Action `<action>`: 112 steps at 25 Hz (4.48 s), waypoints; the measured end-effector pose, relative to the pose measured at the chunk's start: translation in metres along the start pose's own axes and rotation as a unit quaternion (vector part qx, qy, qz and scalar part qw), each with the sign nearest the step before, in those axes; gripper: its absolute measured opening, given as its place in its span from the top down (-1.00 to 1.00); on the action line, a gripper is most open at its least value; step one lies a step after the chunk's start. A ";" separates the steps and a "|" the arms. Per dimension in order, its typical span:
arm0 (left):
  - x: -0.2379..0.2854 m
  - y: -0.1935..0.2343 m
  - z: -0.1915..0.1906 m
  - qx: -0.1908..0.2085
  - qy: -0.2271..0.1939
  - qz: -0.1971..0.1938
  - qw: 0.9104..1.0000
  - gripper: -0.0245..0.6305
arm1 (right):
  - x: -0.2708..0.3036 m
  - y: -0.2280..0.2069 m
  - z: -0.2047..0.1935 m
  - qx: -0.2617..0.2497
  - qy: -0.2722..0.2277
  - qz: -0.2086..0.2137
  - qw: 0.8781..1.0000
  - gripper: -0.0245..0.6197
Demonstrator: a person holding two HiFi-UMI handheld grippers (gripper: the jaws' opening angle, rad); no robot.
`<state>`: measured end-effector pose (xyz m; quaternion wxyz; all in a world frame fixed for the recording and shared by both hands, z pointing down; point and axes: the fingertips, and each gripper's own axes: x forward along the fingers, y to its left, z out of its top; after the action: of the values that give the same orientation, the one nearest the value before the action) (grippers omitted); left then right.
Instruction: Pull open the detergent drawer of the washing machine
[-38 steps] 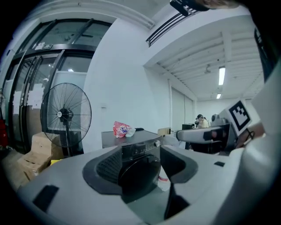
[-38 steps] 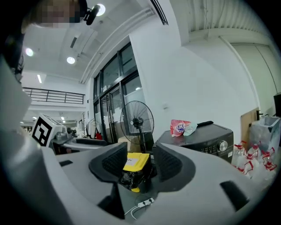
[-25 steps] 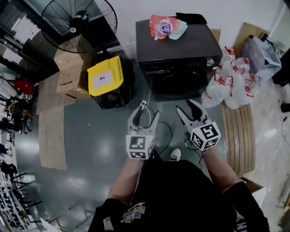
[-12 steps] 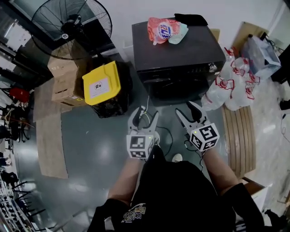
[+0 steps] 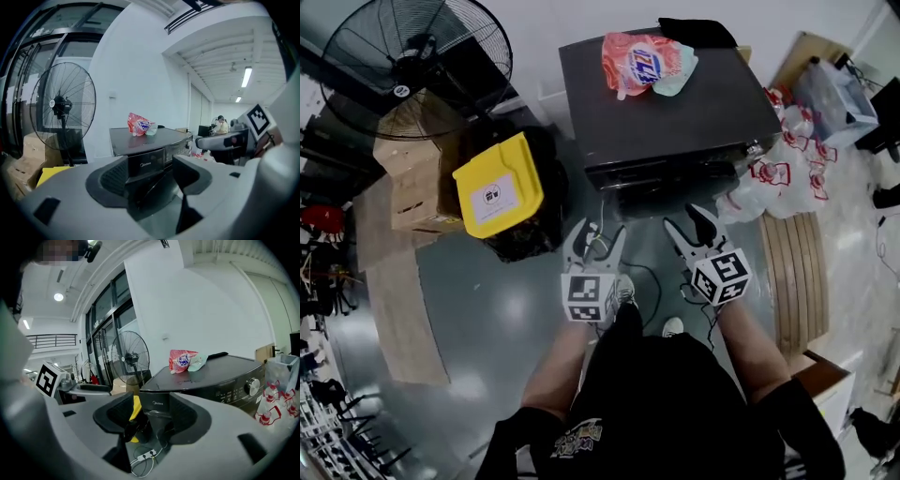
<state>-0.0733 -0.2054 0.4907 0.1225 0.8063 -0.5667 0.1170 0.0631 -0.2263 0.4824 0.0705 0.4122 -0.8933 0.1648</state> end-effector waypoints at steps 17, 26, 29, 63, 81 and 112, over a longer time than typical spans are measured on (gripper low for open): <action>0.111 0.084 -0.043 -0.021 0.069 -0.018 0.997 0.11 | 0.128 -0.071 -0.047 0.032 0.073 -0.058 0.995 0.05; 0.138 0.089 -0.063 -0.036 0.090 -0.034 0.995 0.11 | 0.154 -0.082 -0.060 0.024 0.098 -0.063 0.993 0.02; 0.143 0.085 -0.068 -0.039 0.096 -0.042 0.994 0.11 | 0.159 -0.081 -0.062 0.028 0.104 -0.065 0.992 0.01; 0.090 0.044 -0.091 -0.077 0.117 0.007 0.990 0.12 | 0.096 -0.053 -0.092 0.046 0.136 -0.068 0.987 0.05; 0.021 -0.006 -0.127 -0.080 0.121 0.031 0.989 0.12 | 0.018 -0.018 -0.135 0.053 0.149 -0.048 0.986 0.07; -0.102 -0.072 -0.073 -0.052 0.034 0.122 0.991 0.60 | -0.091 0.025 -0.088 -0.023 0.061 0.036 0.997 0.91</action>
<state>-0.0423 -0.0674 0.5213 0.1687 0.7195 -0.6613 0.1288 0.1028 -0.1152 0.5350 0.1286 0.3675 -0.9050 0.1712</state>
